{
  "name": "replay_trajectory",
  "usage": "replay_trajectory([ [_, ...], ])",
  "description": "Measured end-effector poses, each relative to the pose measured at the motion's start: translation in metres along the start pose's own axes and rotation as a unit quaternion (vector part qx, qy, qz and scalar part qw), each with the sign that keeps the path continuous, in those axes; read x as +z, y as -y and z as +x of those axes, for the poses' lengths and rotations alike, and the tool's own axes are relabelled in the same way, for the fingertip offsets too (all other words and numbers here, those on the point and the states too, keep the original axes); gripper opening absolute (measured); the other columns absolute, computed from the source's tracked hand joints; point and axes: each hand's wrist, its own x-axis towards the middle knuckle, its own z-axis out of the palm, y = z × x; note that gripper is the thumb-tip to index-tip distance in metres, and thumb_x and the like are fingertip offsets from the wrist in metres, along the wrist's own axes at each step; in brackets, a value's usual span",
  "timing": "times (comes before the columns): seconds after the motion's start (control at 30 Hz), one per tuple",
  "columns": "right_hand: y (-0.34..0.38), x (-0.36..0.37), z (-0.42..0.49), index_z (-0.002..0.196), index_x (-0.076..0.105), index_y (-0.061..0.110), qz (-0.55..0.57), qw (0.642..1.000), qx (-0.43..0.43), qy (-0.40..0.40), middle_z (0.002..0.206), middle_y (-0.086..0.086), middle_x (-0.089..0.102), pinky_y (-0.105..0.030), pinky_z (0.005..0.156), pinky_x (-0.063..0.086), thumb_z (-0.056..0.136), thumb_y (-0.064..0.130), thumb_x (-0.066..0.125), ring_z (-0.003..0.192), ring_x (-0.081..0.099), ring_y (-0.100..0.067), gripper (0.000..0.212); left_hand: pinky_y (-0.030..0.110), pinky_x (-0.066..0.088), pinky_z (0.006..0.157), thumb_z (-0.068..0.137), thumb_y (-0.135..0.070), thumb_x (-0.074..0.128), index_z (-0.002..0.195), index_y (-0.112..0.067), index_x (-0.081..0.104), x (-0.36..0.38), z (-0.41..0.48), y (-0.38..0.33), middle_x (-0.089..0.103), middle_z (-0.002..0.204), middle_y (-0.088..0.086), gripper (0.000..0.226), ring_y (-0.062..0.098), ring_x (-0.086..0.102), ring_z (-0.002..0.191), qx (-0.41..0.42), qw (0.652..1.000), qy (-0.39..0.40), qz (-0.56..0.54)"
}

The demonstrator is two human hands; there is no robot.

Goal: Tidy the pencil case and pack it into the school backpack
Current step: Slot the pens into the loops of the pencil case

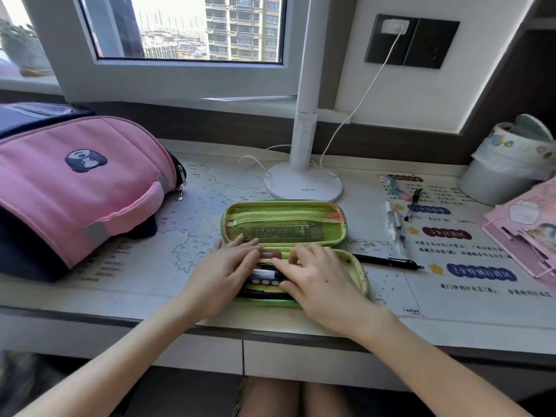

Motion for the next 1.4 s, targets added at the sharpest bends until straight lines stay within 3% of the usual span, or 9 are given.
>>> replay_trajectory([
  [0.17, -0.054, -0.015, -0.006, 0.125, 0.057, 0.016, -0.004, 0.984, 0.169, -0.056, 0.116, -0.003, 0.062, -0.032, 0.095, 0.039, 0.094, 0.024, 0.045, 0.107, 0.053, -0.02, 0.034, 0.033, -0.001, 0.115, 0.076, -0.063, 0.008, 0.134, -0.033, 0.041, 0.001, -0.003, -0.003, 0.03, 0.145, -0.016, 0.073, 0.004, 0.013, 0.139, 0.022, 0.996, 0.014, 0.086],
  [0.3, -0.105, -0.02, -0.027, 0.117, 0.062, 0.017, -0.086, 0.951, 0.289, 0.071, 0.115, -0.003, 0.061, -0.037, 0.098, 0.036, 0.092, 0.029, 0.051, 0.112, 0.051, -0.025, 0.03, 0.033, -0.006, 0.113, 0.077, -0.061, 0.003, 0.137, -0.032, 0.035, 0.002, -0.003, -0.004, 0.025, 0.147, -0.016, 0.074, 0.005, 0.01, 0.14, 0.025, 0.99, 0.017, 0.137],
  [0.53, -0.099, -0.026, -0.034, 0.084, 0.067, 0.009, -0.123, 0.957, 0.262, -0.02, 0.087, -0.005, 0.065, -0.039, 0.081, 0.04, 0.081, 0.021, 0.068, 0.087, 0.057, -0.029, 0.012, 0.025, -0.001, 0.112, 0.088, -0.054, 0.022, 0.13, -0.026, 0.047, -0.004, -0.006, -0.008, 0.039, 0.139, -0.015, 0.057, 0.0, 0.021, 0.134, 0.005, 1.0, -0.026, 0.016],
  [0.73, -0.036, -0.048, -0.013, 0.073, 0.065, 0.006, -0.162, 0.948, 0.234, -0.142, 0.072, -0.01, 0.063, -0.038, 0.071, 0.046, 0.073, 0.01, 0.075, 0.072, 0.059, -0.031, 0.011, 0.02, 0.038, 0.096, 0.096, -0.038, 0.034, 0.12, -0.025, 0.057, -0.023, -0.003, -0.011, 0.058, 0.12, -0.01, 0.035, 0.001, 0.052, 0.11, -0.086, 0.976, -0.067, -0.186],
  [0.8, -0.018, -0.049, -0.004, 0.084, 0.069, 0.014, -0.072, 0.973, 0.188, -0.11, 0.083, -0.001, 0.065, -0.035, 0.079, 0.042, 0.081, 0.022, 0.069, 0.083, 0.058, -0.022, 0.008, 0.007, 0.037, 0.081, 0.096, -0.036, 0.033, 0.117, -0.024, 0.058, -0.027, 0.0, -0.011, 0.059, 0.118, -0.01, 0.035, -0.008, 0.051, 0.102, -0.103, 0.962, -0.081, -0.239],
  [0.93, 0.007, -0.025, 0.018, 0.102, 0.068, 0.026, 0.045, 0.989, 0.136, 0.031, 0.1, 0.007, 0.063, -0.032, 0.095, 0.034, 0.089, 0.04, 0.055, 0.098, 0.05, -0.013, 0.023, 0.01, 0.033, 0.08, 0.096, -0.037, 0.034, 0.115, -0.022, 0.06, -0.032, 0.007, -0.016, 0.06, 0.119, -0.007, 0.036, 0.003, 0.051, 0.111, -0.092, 0.958, -0.096, -0.254],
  [1.07, 0.002, -0.015, 0.027, 0.105, 0.068, 0.026, 0.119, 0.984, 0.131, 0.023, 0.102, 0.006, 0.065, -0.034, 0.093, 0.037, 0.091, 0.042, 0.05, 0.098, 0.052, -0.014, 0.028, 0.011, 0.035, 0.079, 0.095, -0.036, 0.036, 0.11, -0.021, 0.063, -0.03, 0.017, -0.03, 0.062, 0.111, -0.01, 0.034, -0.002, 0.053, 0.102, -0.056, 0.971, -0.094, -0.212],
  [1.23, -0.094, -0.027, 0.013, 0.104, 0.067, 0.012, 0.072, 0.922, 0.35, -0.15, 0.093, -0.006, 0.071, -0.028, 0.061, 0.048, 0.093, 0.03, 0.051, 0.076, 0.063, -0.022, 0.027, 0.029, 0.045, 0.084, 0.088, -0.043, 0.048, 0.102, -0.021, 0.066, -0.022, 0.038, -0.041, 0.066, 0.102, -0.008, 0.032, 0.006, 0.058, 0.098, -0.029, 0.984, -0.083, -0.158],
  [1.4, -0.209, -0.019, 0.008, 0.088, 0.066, 0.007, 0.008, 0.801, 0.585, -0.124, 0.077, -0.011, 0.066, -0.027, 0.057, 0.043, 0.091, 0.042, 0.049, 0.068, 0.057, -0.028, 0.04, 0.022, 0.042, 0.065, 0.087, -0.026, 0.057, 0.089, -0.021, 0.066, -0.007, 0.078, -0.084, 0.063, 0.081, -0.011, 0.011, 0.007, 0.056, 0.076, 0.021, 0.994, -0.085, -0.064],
])
